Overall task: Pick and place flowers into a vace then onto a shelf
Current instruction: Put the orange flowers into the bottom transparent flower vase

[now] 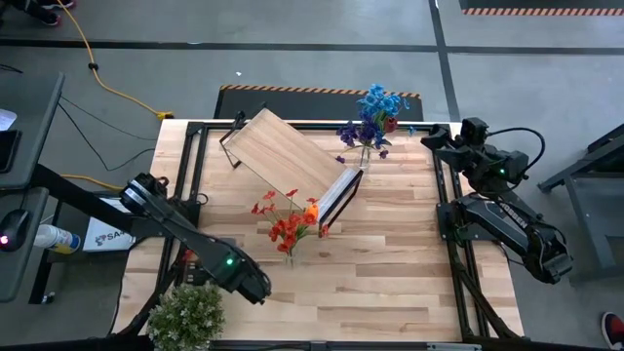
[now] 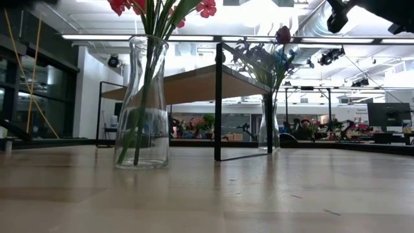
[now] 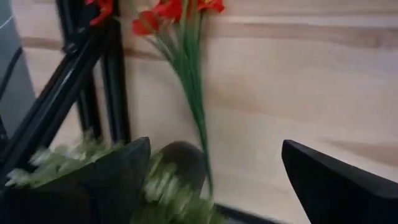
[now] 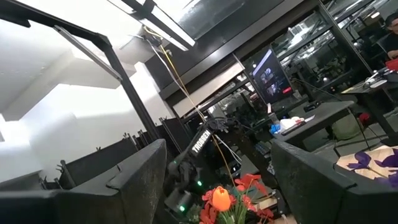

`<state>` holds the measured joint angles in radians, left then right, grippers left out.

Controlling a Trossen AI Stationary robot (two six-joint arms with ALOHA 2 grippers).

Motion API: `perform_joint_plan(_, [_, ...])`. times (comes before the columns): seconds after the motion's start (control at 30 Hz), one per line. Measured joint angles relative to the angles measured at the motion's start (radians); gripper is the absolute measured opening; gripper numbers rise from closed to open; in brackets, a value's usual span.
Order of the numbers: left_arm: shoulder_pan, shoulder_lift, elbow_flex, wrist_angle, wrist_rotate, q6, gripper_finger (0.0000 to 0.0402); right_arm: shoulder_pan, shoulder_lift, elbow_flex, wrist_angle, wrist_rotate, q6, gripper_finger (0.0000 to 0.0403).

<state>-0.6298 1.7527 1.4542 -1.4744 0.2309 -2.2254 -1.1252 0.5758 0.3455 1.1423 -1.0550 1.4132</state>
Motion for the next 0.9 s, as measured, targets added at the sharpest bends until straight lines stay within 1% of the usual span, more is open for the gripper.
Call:
perform_joint_plan(0.1, [0.027,0.0,-0.078,0.062,0.006,0.021,0.0388,0.0,0.0,0.013,0.0,-0.002,0.0,0.0279])
perform_joint_plan(0.27, [0.064,0.0,-0.205,0.152,0.056,0.054,0.0381,0.0,0.0,0.048,0.003,-0.02,0.0,0.0279])
perform_joint_plan(0.4, [0.066,0.0,-0.261,0.214,0.076,0.057,0.0381,0.0,0.0,0.079,0.002,-0.065,0.0,0.0279])
perform_joint_plan(0.63, [0.025,-0.001,-0.305,0.25,0.081,0.0,0.0381,0.0,0.0,0.104,-0.001,-0.083,-0.001,0.0279])
perform_joint_plan(0.9, [-0.039,-0.001,-0.445,0.522,0.073,-0.128,0.0381,0.0,0.0,0.104,-0.001,-0.086,-0.007,0.0279])
